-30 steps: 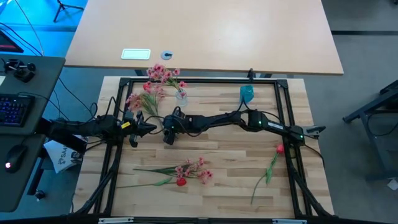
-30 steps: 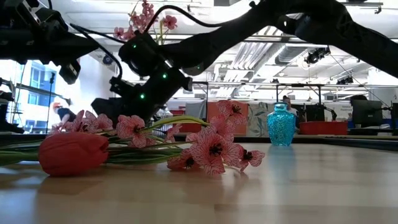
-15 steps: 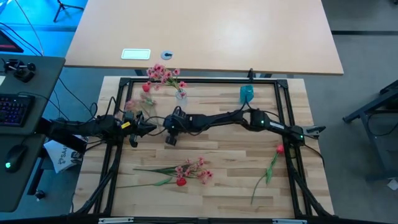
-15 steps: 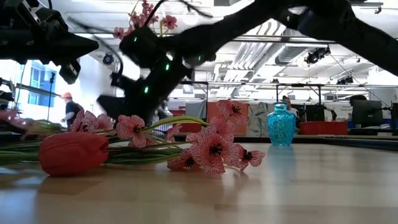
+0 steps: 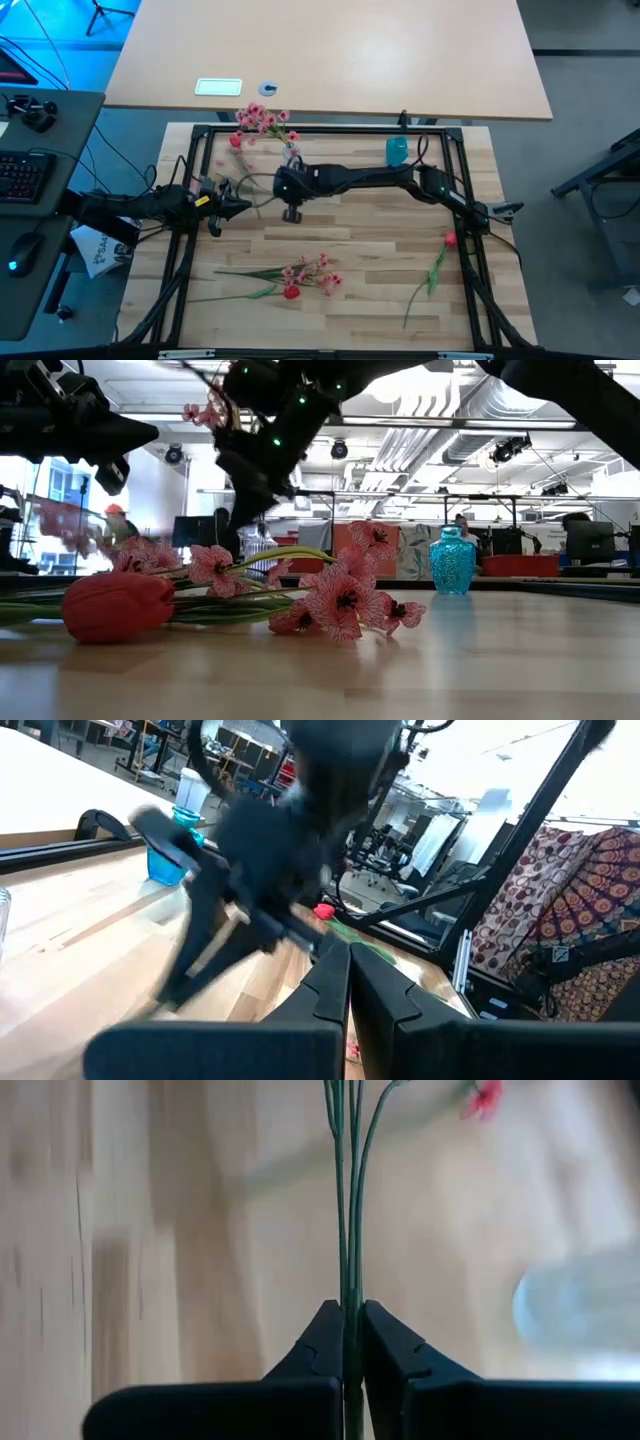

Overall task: Sort flowers into vase by color
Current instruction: Put the top pink flower into the transparent vase

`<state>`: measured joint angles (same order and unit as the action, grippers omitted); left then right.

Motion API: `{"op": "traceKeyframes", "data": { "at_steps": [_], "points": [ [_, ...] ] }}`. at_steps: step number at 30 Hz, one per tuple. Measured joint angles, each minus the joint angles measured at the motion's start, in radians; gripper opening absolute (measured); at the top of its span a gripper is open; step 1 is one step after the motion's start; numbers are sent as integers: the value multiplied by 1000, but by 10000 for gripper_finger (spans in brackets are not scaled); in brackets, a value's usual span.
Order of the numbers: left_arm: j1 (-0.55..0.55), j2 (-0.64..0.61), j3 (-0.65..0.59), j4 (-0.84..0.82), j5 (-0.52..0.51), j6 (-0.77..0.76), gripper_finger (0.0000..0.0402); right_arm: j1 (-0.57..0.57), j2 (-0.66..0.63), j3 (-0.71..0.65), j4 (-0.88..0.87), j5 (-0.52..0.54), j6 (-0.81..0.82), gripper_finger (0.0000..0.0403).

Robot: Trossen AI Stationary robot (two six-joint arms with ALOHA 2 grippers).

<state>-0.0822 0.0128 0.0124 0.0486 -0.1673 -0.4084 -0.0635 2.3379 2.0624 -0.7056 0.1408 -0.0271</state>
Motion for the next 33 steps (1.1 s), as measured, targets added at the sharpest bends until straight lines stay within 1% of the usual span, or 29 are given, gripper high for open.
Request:
{"op": "traceKeyframes", "data": {
  "at_steps": [6,8,10,11,15,17,20,24,27,29,33],
  "points": [
    [0,0,0,0,0,0,0,30,-37,-2,-112,1,-60,1],
    [0,0,0,0,0,0,0,33,-94,-64,-96,8,-60,1],
    [0,0,0,0,0,0,0,33,-183,-191,-36,9,-30,1],
    [0,0,0,0,0,0,0,33,-238,-278,2,10,-6,1],
    [0,0,0,0,0,0,0,51,-511,-683,170,-6,118,1],
    [0,0,0,0,0,0,0,84,-658,-855,227,-17,182,1],
    [0,0,0,0,0,0,0,140,-847,-1047,258,-35,282,0],
    [0,0,0,0,0,0,0,228,-1035,-1211,281,-64,394,0],
    [0,0,0,0,0,0,0,295,-1123,-1290,322,-74,452,0],
    [0,0,0,0,0,0,0,327,-1165,-1334,429,-71,479,0],
    [0,0,0,0,0,0,0,361,-1191,-1390,770,-72,494,0]
  ]
}}
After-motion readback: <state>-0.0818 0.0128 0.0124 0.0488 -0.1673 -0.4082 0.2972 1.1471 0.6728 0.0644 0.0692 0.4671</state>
